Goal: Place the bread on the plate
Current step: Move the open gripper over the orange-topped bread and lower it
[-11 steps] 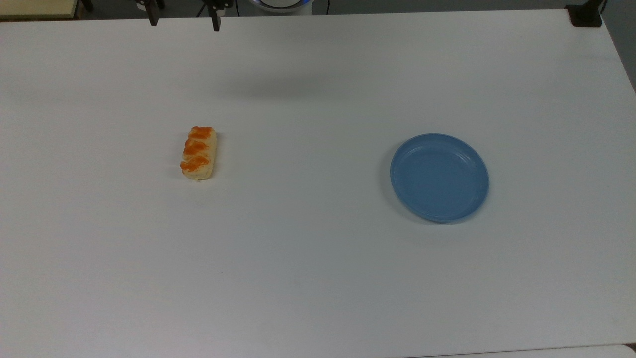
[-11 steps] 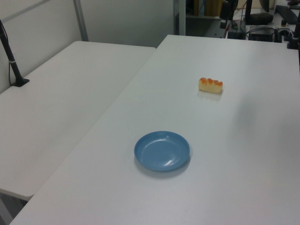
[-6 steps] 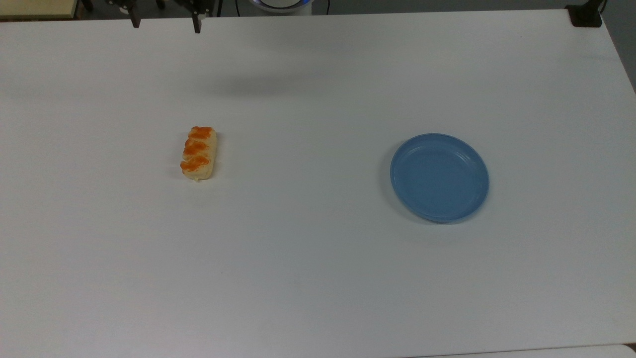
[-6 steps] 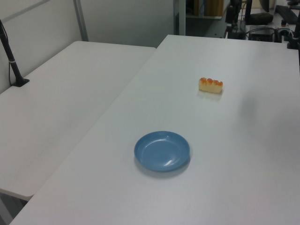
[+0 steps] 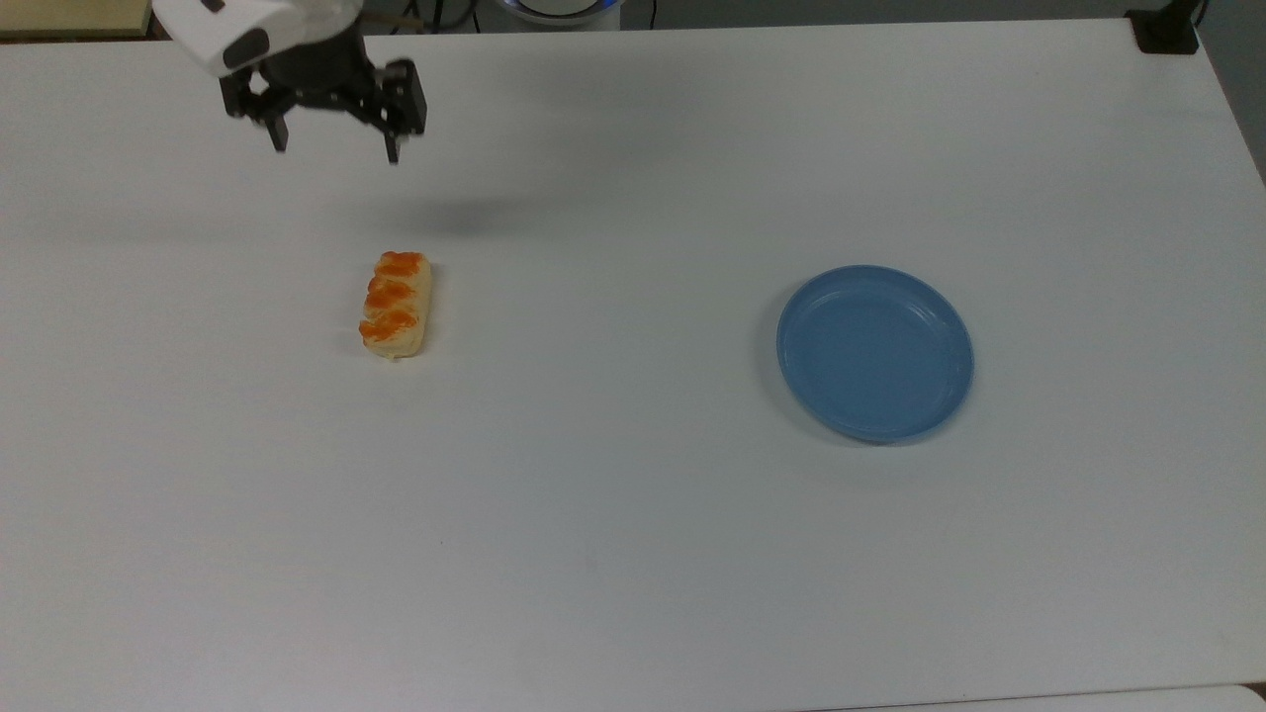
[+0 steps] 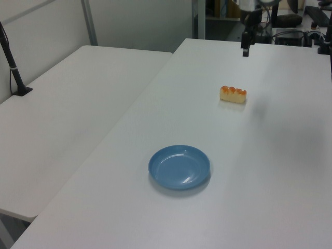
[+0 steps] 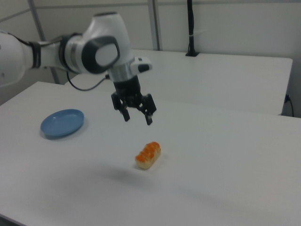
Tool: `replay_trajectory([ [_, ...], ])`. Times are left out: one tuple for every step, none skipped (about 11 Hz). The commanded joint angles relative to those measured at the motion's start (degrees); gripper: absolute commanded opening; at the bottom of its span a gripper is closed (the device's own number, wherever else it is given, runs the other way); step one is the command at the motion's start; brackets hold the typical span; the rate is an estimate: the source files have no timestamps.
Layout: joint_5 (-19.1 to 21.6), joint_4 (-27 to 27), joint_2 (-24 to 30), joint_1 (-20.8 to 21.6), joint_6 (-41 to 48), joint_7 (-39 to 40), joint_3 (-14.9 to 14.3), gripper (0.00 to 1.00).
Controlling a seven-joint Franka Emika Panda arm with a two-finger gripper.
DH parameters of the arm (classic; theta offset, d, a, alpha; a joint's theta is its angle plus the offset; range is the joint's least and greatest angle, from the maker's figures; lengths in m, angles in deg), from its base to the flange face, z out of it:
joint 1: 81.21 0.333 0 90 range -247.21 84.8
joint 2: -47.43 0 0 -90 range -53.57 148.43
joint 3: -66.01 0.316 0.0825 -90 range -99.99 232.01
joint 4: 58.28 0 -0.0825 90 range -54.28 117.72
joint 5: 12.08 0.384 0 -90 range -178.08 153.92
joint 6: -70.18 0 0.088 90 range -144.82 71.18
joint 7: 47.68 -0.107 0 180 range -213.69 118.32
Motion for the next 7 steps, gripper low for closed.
replay_trajectory([
  [0.02,11.07,0.95,-0.14,-14.95,-5.11,-0.04,1.0],
  [-0.07,11.88,-0.53,-0.14,-16.9,-5.11,-0.04,1.0],
  [-0.07,11.63,-2.37,-0.14,-17.44,-5.55,-0.04,1.0],
  [-0.07,11.54,-3.87,-0.05,-18.31,-6.86,-0.12,1.0],
  [-0.07,11.54,-5.28,0.03,-20.15,-7.74,-0.04,1.0],
  [-0.07,11.45,-7.03,0.21,-21.91,-8.62,-0.04,1.0],
  [-0.07,11.27,-9.22,0.47,-24.19,-10.11,-0.04,1.0],
])
